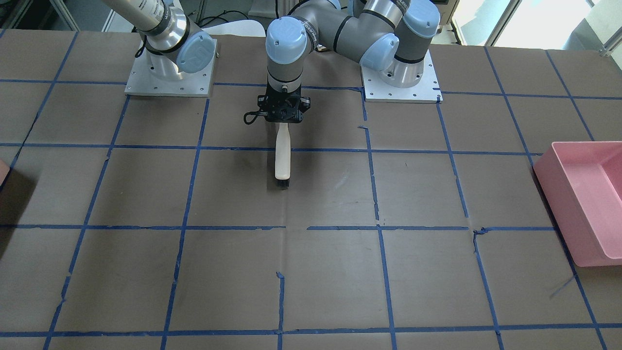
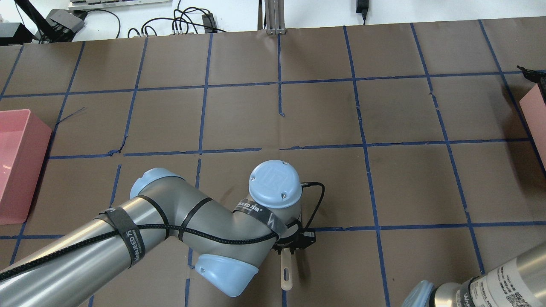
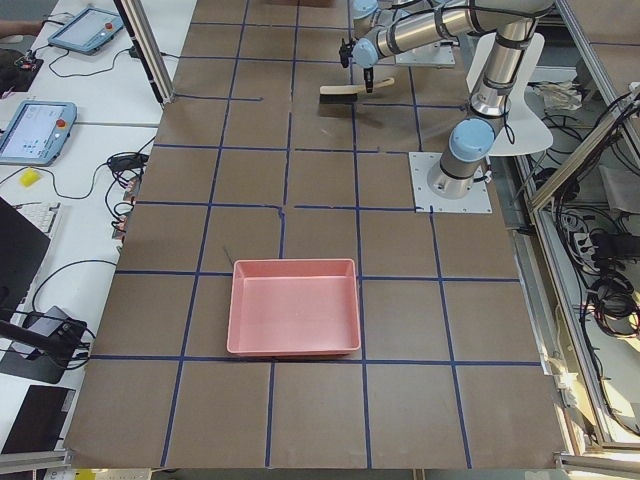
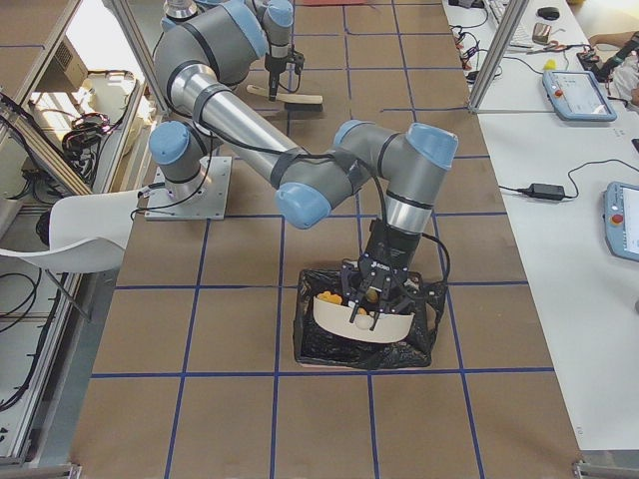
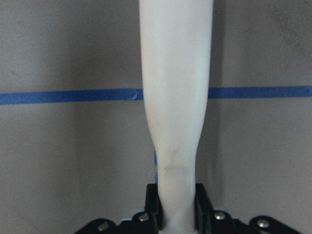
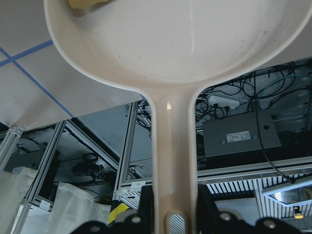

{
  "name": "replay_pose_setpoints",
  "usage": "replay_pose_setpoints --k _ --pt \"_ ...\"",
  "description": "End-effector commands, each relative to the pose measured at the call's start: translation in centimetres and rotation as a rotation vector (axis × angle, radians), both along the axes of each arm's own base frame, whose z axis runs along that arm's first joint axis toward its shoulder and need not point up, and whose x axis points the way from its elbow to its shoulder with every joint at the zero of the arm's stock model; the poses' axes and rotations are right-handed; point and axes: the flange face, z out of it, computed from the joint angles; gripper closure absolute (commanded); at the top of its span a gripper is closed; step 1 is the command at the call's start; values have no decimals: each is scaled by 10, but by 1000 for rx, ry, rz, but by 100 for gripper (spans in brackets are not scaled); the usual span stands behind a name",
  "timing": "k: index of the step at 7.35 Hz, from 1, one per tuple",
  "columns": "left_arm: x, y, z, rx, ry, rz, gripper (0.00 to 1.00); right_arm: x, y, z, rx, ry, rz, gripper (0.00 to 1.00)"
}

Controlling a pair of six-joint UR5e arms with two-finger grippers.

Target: Sweep and dump trash in nearest bin

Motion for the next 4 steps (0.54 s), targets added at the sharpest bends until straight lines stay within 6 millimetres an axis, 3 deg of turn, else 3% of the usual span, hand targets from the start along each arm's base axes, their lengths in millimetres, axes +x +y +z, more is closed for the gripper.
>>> replay_pose_setpoints --k 1,4 --pt "0 0 -1 2 -4 3 93 21 -16 2 33 55 19 98" --pt "0 0 -1 2 -4 3 91 22 -20 1 -11 33 38 99"
